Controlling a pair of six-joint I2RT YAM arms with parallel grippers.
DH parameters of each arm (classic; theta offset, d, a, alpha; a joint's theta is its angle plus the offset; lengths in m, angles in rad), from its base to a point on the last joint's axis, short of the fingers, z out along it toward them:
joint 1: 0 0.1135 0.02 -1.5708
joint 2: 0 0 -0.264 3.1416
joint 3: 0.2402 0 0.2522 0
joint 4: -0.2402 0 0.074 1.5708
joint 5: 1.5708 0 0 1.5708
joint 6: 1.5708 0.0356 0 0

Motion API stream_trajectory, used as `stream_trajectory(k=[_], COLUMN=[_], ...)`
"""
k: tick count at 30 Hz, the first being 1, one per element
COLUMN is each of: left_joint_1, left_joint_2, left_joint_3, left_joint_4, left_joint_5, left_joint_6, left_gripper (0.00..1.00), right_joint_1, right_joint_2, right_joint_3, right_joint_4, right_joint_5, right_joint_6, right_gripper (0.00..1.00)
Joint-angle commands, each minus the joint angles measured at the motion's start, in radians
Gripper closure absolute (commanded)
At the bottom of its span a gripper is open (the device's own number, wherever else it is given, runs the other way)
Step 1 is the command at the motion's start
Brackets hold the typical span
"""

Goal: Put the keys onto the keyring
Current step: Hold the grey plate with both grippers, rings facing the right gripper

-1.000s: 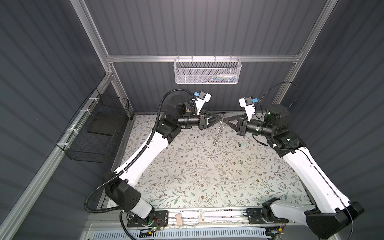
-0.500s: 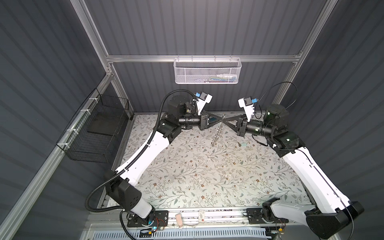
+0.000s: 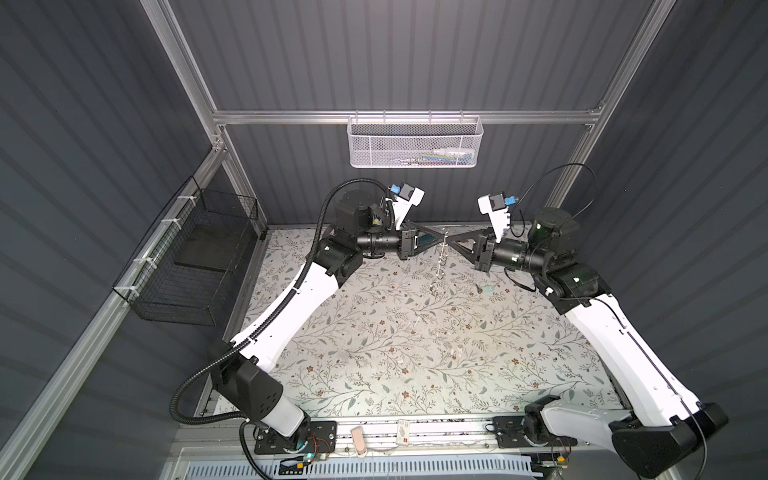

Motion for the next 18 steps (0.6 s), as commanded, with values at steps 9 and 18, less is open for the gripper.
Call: stream_trajectory(k=[9,18], left_joint_1=[-0.02,-0.031], left_joint_2=[-0.046,-0.077], left_joint_3=[-0.07,-0.147], left_joint_4=[0.142,0.322], left_joint_5=[-0.066,-0.178], left_joint_6=[-0.061,-0.121], left_gripper=[0.96,0.96], right_joint_1=[-0.043,-0.089], right_joint_2=[-0.072,-0.119], right_joint_3=[-0.137,-0.286], right_joint_4=[0.263,0.492], right_joint_5=[0.007,0.036], right_joint_6=[0.24,0.468], right_gripper=[0.61,0.66])
